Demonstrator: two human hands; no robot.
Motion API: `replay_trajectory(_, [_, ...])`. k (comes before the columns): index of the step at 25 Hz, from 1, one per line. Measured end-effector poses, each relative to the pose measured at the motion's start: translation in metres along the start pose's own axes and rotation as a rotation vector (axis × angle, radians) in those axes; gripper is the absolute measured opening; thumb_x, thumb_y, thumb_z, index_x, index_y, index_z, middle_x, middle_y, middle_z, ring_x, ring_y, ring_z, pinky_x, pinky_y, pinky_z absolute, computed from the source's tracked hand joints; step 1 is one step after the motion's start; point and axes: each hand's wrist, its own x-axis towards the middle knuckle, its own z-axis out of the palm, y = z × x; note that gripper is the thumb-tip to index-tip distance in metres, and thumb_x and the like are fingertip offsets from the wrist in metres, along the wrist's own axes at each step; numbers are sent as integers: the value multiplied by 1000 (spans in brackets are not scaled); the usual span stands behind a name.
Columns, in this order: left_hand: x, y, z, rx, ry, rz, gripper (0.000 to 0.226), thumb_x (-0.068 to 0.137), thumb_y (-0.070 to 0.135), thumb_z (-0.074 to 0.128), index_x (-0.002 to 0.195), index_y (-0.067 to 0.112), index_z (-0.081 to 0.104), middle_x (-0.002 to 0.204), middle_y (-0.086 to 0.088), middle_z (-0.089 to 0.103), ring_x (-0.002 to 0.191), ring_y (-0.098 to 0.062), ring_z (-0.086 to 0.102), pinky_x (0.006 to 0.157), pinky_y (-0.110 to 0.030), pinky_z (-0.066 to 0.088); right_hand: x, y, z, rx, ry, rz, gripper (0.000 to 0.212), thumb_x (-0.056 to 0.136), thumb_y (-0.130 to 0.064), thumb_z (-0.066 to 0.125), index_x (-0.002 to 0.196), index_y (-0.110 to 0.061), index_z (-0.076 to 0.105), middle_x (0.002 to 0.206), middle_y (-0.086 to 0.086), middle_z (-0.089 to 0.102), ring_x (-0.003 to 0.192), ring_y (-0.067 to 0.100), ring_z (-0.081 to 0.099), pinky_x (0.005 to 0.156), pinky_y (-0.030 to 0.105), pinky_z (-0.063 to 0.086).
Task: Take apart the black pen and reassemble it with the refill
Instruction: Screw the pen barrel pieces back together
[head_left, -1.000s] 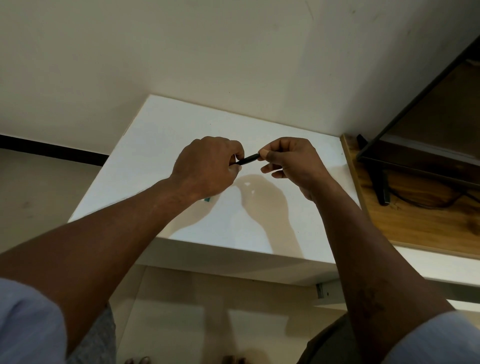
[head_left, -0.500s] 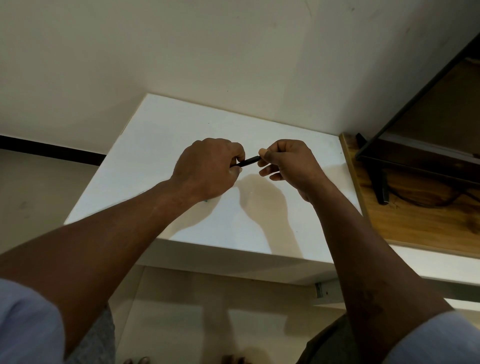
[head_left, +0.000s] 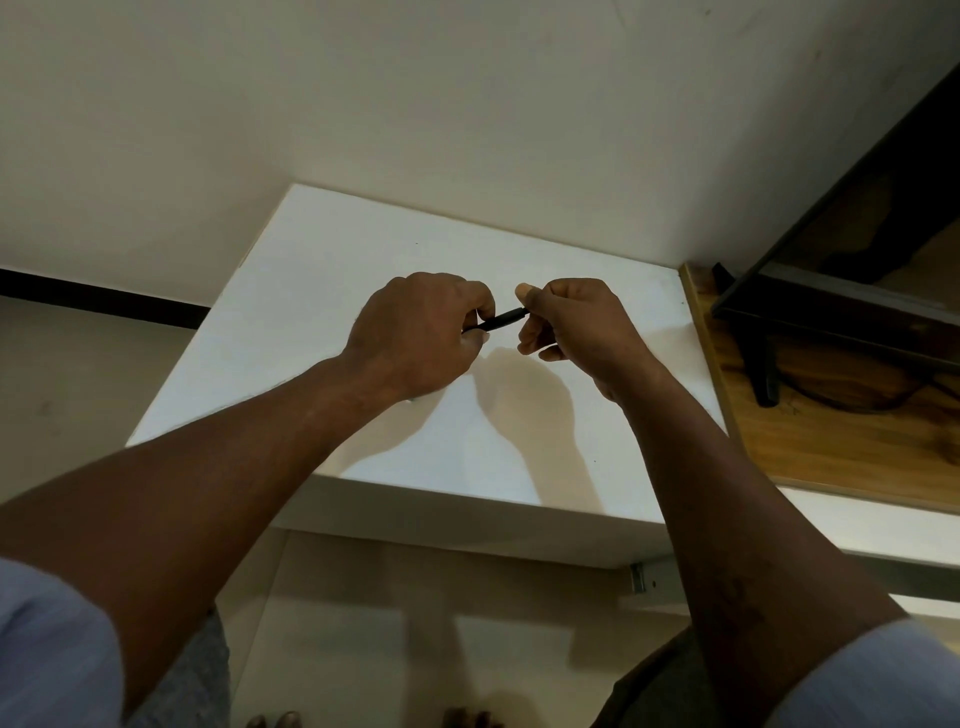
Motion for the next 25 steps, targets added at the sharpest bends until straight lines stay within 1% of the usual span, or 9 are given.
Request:
replay_trajectory(2, [1,1,-1,1,6,-9,20,92,36,65,111,34,70,98,12,74,86,-19,65,70,-32,49,0,0,0,-8,-3,-5,44,103,-48,63,77,-12,69,76,3,79,70,20,78,67,32,53])
replay_trajectory(4, [2,0,-2,-1,17,-26,20,92,37,65,111,35,70,98,12,74,85,-19,65,71,-32,50,0,-2,-2,18,-8,-7,47,102,-55,61,88,-11,71,82,1,80,73,21,78,66,30,54])
replay_trajectory(6, [3,-1,-3,-5,26,-46,20,91,37,65,110,35,70,96,12,74,81,-17,62,68,-31,46,0,-4,-6,94,-16,-2,42,103,-52,61,97,-12,72,87,1,81,74,21,79,66,29,56])
replay_trajectory(7, [3,-1,-3,-10,30,-55,20,91,36,65,110,35,71,95,12,74,79,-16,59,67,-29,43,1,-5,-8,127,-22,-4,35,104,-46,63,98,-13,72,89,1,81,75,20,78,66,28,56])
replay_trajectory(10, [3,-2,-3,-14,31,-61,20,90,35,65,109,35,71,93,13,74,76,-14,55,66,-28,40,1,-4,-12,127,-30,-29,10,101,-22,68,98,-14,73,90,1,82,76,18,78,69,29,56])
replay_trajectory(13, [2,-2,-2,-7,36,-49,19,90,35,65,108,35,71,94,13,74,75,-14,54,65,-27,38,1,-3,-10,116,-19,-29,7,99,-14,67,96,-13,73,87,1,81,74,17,77,69,29,56])
replay_trajectory(16, [2,-2,-2,6,41,-41,19,90,35,64,108,34,72,94,13,74,74,-14,54,65,-27,39,2,-3,-9,111,-9,-12,8,99,-14,67,93,-12,72,84,1,80,73,17,77,69,30,56])
replay_trajectory(20, [2,-2,-1,17,31,-33,18,89,34,64,106,34,72,94,12,74,76,-14,56,66,-28,39,2,-2,-5,88,-2,-4,15,100,-21,69,87,-13,69,77,1,78,72,18,78,69,32,55])
replay_trajectory(25, [1,-1,-3,14,21,-11,17,89,32,64,105,33,72,93,11,73,82,-18,65,69,-31,47,3,0,-2,61,4,1,24,99,-25,68,79,-13,66,70,2,75,71,19,77,70,33,55])
